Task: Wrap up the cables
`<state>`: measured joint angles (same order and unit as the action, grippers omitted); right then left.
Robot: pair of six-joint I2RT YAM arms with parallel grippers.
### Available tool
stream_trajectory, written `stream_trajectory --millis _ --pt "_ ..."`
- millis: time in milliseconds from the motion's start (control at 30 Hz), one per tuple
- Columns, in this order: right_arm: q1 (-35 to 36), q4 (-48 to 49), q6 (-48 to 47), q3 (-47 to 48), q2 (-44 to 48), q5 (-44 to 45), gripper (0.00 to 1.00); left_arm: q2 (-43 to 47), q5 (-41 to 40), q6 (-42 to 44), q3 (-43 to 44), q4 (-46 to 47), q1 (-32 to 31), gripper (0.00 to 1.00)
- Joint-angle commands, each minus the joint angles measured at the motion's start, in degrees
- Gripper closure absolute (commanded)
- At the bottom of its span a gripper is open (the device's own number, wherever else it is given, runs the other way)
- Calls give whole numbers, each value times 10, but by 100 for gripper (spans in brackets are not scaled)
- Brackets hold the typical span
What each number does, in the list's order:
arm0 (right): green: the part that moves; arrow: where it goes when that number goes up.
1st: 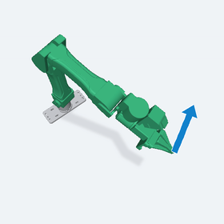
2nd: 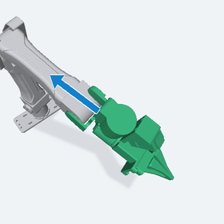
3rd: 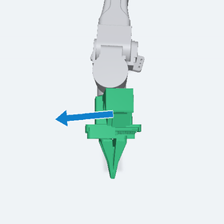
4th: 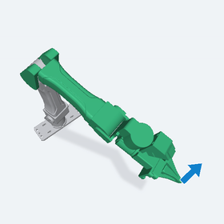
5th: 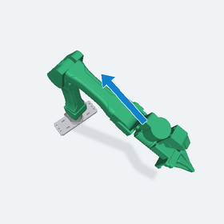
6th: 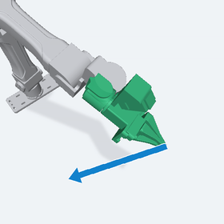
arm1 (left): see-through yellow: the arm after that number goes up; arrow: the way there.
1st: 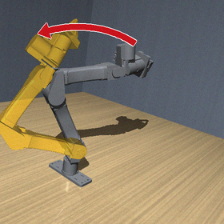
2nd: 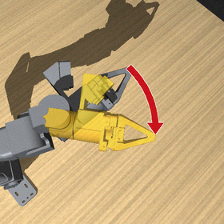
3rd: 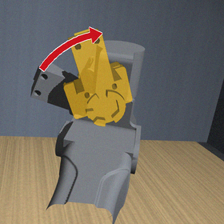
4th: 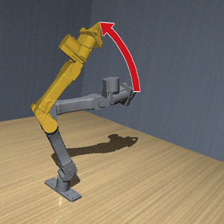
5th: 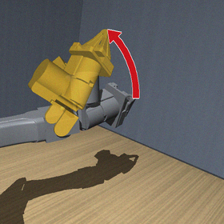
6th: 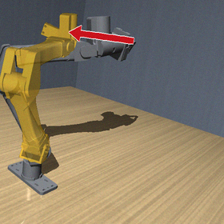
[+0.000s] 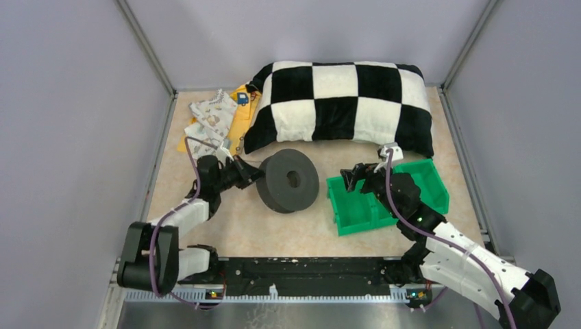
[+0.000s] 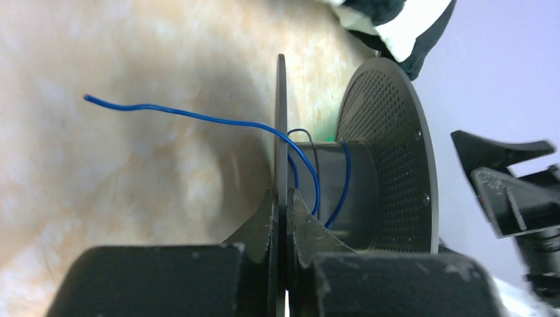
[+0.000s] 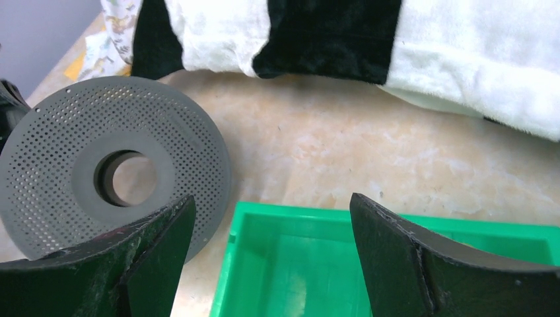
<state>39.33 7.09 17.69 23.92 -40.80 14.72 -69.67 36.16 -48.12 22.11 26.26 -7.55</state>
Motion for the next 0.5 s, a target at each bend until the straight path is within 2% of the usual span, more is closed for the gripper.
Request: stream_trajectory --millis 0,167,467 --pt "-26 19 -11 91 -20 -77 13 97 -7 212 129 -137 3 100" --pt "-30 4 -36 183 -78 -160 13 144 1 378 213 -215 3 100" --pt "-30 -3 -64 308 -164 -264 13 188 47 630 268 -266 -24 100"
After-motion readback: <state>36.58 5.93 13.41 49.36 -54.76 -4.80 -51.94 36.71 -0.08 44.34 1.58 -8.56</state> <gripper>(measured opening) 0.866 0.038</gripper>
